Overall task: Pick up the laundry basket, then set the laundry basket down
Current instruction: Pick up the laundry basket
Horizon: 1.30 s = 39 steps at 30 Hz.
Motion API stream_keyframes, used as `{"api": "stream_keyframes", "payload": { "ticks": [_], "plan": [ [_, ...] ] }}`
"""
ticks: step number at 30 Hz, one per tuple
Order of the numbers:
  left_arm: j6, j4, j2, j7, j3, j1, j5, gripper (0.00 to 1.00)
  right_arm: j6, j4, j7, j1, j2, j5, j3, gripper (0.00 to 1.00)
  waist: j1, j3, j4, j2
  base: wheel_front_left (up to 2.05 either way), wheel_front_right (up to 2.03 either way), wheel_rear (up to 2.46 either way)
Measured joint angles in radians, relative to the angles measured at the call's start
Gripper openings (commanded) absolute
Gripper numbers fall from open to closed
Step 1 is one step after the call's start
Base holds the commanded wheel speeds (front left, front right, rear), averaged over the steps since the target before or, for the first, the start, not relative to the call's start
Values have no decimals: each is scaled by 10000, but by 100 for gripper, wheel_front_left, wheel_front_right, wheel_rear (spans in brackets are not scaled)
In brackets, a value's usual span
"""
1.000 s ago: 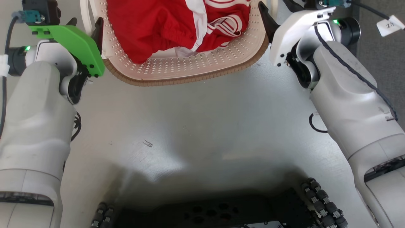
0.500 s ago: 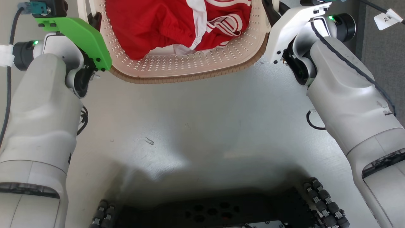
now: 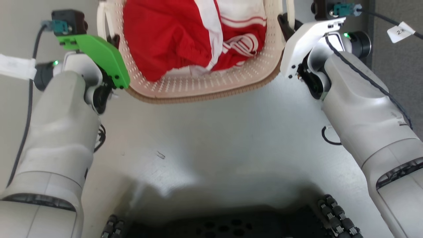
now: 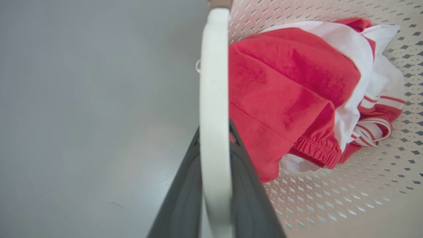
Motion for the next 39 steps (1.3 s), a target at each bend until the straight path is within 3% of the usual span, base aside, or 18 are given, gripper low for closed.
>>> {"api": "stream_keyframes", "payload": {
  "ticks": [39],
  "plan": [
    [-8,1517,-569,631,-305,2234,-1269,0,633,1622,140,2467,355,1346,391,0,0,-3930,208,0,0,0,0]
  ]
}}
